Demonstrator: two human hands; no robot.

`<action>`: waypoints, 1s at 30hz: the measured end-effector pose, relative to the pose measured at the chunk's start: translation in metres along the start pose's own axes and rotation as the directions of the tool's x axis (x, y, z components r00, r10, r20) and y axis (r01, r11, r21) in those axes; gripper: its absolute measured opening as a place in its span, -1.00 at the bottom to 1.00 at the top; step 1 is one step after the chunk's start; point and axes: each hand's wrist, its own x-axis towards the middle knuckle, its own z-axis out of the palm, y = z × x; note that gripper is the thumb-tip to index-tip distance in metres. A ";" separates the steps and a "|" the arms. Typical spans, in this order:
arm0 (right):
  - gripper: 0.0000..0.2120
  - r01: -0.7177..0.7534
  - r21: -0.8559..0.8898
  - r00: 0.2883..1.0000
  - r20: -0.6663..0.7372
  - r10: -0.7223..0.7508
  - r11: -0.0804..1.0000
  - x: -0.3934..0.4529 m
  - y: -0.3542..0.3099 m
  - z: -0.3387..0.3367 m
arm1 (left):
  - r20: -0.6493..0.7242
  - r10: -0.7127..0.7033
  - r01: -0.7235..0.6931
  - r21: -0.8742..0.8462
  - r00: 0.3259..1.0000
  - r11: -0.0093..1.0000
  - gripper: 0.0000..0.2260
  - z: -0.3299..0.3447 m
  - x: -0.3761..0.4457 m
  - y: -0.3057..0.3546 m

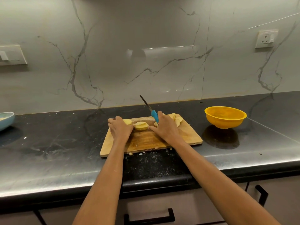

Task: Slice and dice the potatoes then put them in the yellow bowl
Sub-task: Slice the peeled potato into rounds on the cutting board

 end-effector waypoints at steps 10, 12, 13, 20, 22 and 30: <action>-0.51 0.050 -0.171 0.999 -0.007 -0.052 0.984 0.030 -0.026 0.017 | 0.104 0.019 -0.012 -0.063 0.994 0.998 -0.38 0.007 0.007 0.010; -0.50 0.038 -0.175 0.999 -0.023 -0.042 0.984 0.033 -0.024 0.015 | 0.102 -0.062 0.071 -0.089 0.993 0.993 -0.39 0.005 0.013 0.009; -0.50 0.031 -0.153 0.999 -0.033 -0.037 0.988 0.034 -0.023 0.013 | 0.096 -0.111 0.121 -0.109 0.989 0.987 -0.40 0.003 0.017 0.008; -0.50 0.062 -0.189 0.998 0.005 -0.062 0.980 0.041 -0.026 0.022 | 0.280 -0.313 0.411 -0.441 0.907 0.798 -0.34 -0.002 0.026 0.007; -0.54 0.032 -0.217 0.999 -0.003 -0.033 0.976 0.045 -0.022 0.022 | 0.361 -0.312 0.463 -0.489 0.879 0.740 -0.29 -0.001 0.027 0.008; -0.60 -0.139 -0.044 0.990 -0.001 0.139 0.989 0.047 0.008 0.000 | 0.497 -0.248 0.538 -0.609 0.832 0.584 -0.34 -0.002 0.020 0.021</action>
